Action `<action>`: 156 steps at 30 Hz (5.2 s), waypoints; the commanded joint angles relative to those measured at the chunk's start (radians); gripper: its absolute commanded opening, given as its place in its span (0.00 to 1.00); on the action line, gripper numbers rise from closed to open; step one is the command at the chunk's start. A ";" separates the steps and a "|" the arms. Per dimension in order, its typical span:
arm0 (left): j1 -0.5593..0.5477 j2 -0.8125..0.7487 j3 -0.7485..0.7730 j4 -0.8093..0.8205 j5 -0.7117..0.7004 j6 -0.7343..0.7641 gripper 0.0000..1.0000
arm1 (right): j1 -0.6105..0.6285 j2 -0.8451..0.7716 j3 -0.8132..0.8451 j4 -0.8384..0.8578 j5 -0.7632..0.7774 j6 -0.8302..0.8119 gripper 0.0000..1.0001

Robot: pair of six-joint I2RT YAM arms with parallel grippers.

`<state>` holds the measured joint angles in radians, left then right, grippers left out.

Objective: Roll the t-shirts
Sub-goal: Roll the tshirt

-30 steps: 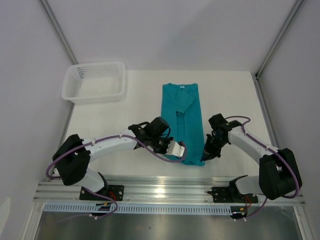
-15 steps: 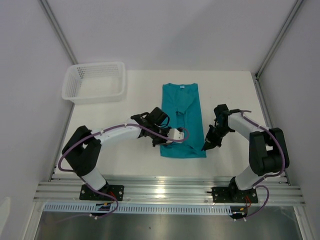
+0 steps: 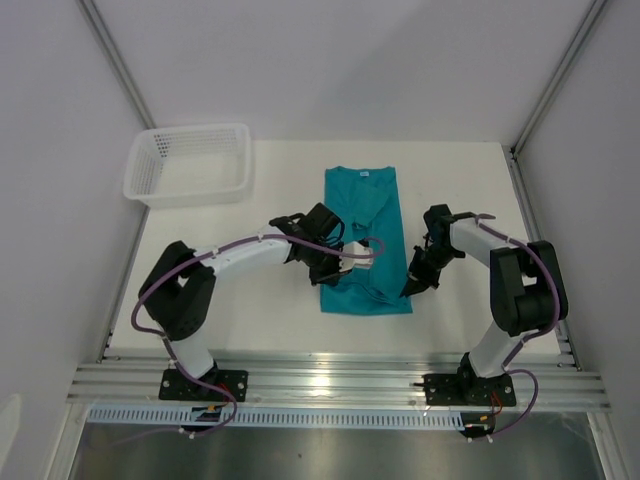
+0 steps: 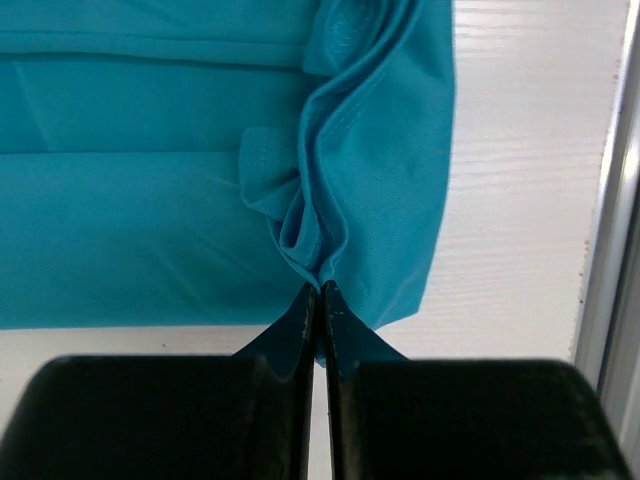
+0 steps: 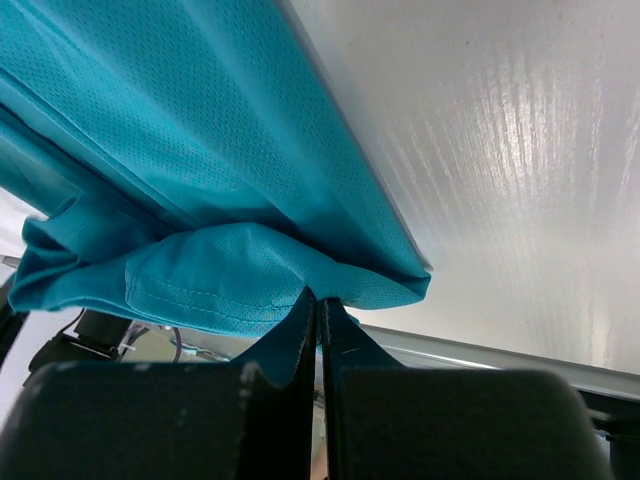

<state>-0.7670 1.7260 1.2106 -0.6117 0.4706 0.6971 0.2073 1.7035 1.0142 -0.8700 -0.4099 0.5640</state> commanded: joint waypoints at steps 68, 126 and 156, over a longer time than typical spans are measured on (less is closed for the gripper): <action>-0.167 -0.091 -0.203 0.154 -0.179 0.041 0.72 | 0.075 -0.560 -0.161 0.445 0.210 -0.562 0.53; -0.167 -0.105 -0.274 0.211 -0.214 -0.024 0.45 | 0.287 -0.620 -0.598 0.505 0.042 -1.661 0.19; -0.121 -0.226 -0.116 -0.344 0.108 -0.018 0.01 | 0.311 -0.584 -0.215 -0.277 -0.314 -1.664 0.00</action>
<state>-0.9100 1.5219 1.0367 -0.8211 0.4553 0.6338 0.5030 1.1069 0.7559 -0.9997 -0.6479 -1.0874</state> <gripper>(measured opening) 0.009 0.011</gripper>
